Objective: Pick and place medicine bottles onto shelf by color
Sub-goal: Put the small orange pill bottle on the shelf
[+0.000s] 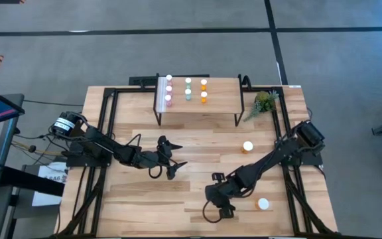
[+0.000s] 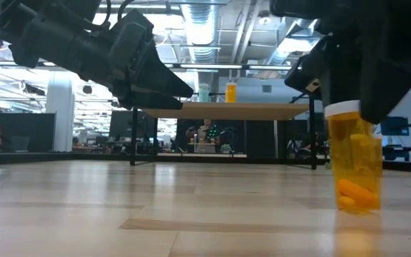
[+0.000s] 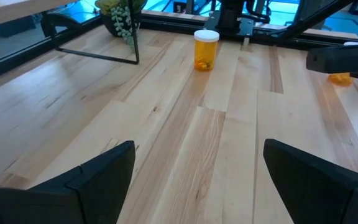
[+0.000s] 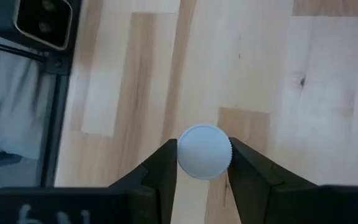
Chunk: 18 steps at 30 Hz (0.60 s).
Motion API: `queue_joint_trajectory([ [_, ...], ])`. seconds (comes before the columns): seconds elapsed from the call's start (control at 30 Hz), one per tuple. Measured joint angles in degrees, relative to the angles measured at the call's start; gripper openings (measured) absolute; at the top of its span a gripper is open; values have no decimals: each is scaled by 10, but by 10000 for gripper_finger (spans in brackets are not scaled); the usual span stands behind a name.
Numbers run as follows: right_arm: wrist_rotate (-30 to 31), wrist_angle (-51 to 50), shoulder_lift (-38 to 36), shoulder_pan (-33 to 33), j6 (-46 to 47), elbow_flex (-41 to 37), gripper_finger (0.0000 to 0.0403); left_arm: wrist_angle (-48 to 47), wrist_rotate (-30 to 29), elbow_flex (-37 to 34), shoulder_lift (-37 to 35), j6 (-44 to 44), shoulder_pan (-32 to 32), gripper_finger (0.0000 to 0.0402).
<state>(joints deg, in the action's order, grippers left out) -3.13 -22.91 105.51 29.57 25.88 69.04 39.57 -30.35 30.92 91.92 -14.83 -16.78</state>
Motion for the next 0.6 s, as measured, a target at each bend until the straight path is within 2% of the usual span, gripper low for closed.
queue_joint_trajectory([
  [0.6, -2, -49, -76, -63, -71, 0, 145, 0, 1, 0, 0, -5, 0, 344],
])
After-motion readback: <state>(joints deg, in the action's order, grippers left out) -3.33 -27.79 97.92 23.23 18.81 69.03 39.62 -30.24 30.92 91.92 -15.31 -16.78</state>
